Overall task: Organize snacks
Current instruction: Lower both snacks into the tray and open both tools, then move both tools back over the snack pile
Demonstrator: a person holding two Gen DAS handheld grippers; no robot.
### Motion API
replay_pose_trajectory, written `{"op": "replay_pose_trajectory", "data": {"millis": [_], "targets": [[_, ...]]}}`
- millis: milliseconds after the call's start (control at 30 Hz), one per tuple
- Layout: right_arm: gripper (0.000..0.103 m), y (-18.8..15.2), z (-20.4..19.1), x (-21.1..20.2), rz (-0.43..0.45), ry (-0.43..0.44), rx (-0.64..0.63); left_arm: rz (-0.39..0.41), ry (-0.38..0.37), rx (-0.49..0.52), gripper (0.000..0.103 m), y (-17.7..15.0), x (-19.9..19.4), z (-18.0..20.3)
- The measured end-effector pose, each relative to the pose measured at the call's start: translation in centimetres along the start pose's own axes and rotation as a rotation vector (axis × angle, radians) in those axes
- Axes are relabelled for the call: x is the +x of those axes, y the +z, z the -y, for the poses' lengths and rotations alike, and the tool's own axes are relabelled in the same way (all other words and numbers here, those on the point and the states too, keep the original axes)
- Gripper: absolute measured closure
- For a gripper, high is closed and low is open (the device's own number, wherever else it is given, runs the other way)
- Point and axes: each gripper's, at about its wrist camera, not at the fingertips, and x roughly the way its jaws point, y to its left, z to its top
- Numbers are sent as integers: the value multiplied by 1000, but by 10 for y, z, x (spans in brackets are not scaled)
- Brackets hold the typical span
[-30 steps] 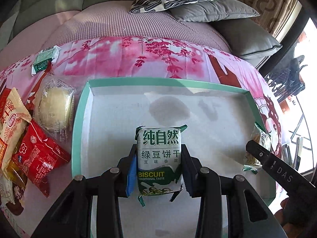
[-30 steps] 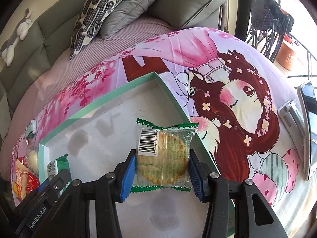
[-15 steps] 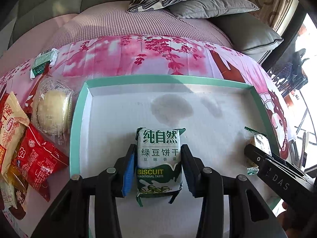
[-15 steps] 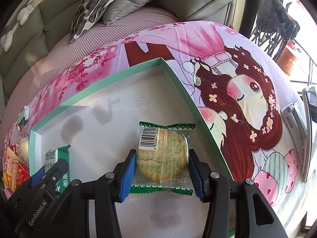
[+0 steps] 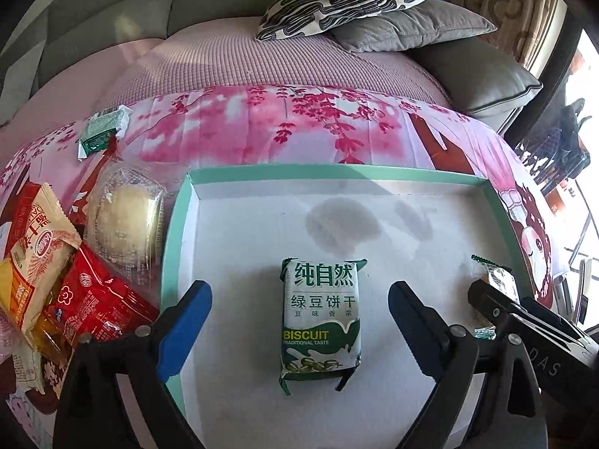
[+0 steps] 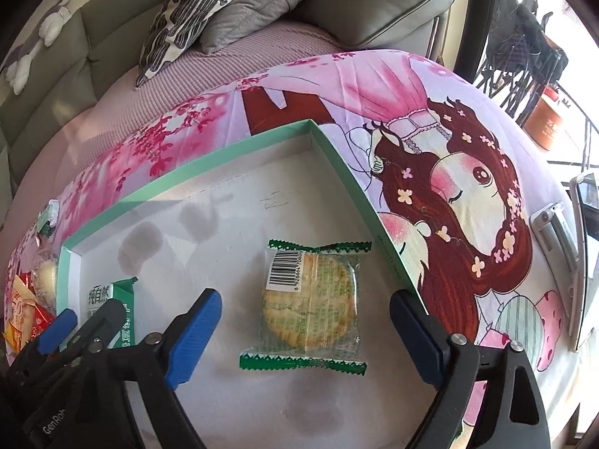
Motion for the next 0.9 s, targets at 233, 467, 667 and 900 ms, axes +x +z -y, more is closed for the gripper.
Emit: {"op": "replay_pose_trajectory", "data": {"millis": [233, 467, 667, 900], "targets": [[0, 1, -3, -11, 48, 16, -8, 27, 23, -24, 5, 2, -10, -9], [0, 2, -14, -25, 131, 0, -52, 84, 27, -31, 5, 5, -28, -16], [0, -4, -35, -31, 140, 40, -106, 136, 44, -32, 5, 5, -47, -32], [0, -13, -67, -38, 146, 89, -184, 148, 102, -69, 5, 0, -72, -68]]}}
